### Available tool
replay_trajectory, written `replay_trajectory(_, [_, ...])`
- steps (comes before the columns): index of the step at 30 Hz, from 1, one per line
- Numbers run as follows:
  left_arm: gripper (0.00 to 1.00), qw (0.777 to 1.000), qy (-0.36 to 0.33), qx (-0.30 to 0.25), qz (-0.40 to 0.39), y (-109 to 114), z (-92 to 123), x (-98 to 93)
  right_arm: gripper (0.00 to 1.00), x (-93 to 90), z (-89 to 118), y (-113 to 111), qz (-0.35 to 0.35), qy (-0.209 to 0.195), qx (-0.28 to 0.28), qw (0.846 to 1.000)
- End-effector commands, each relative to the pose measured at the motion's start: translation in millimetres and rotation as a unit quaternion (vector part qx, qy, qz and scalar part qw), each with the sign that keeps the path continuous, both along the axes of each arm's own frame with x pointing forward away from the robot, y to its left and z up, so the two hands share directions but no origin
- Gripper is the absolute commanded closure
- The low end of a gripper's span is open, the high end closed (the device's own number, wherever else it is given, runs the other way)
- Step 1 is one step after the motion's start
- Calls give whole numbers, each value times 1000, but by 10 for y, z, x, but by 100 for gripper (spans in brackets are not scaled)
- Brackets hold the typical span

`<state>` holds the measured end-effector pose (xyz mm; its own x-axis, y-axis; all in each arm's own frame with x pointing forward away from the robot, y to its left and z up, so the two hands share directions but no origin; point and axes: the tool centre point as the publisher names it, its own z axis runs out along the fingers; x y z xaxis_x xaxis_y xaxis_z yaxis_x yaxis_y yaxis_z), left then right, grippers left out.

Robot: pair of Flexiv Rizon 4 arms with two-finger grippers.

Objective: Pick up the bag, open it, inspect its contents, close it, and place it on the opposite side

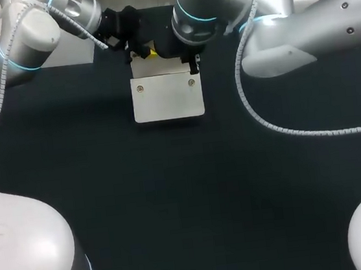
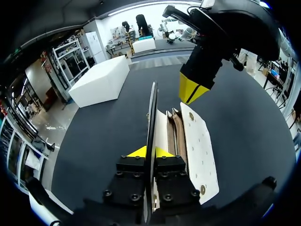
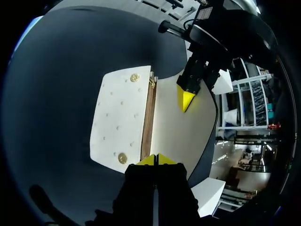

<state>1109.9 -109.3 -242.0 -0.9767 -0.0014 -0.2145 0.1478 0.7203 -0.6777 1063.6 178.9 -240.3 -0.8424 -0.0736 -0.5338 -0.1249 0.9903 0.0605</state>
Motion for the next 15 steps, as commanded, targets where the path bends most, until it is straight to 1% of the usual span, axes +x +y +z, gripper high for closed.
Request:
replay_trajectory(1, [100, 1000, 16, 0, 3, 15, 97, 30, 100, 125, -43, 63, 0, 10, -2, 1000])
replay_trajectory(6, [100, 999, 33, -5, 4, 30, 122, 51, 100, 185, -87, 84, 2, 9, -4, 1000])
replay_trajectory(15, [100, 999, 39, -4, 5, 17, 174, 32, 100, 294, -161, 60, -4, 10, -3, 1000])
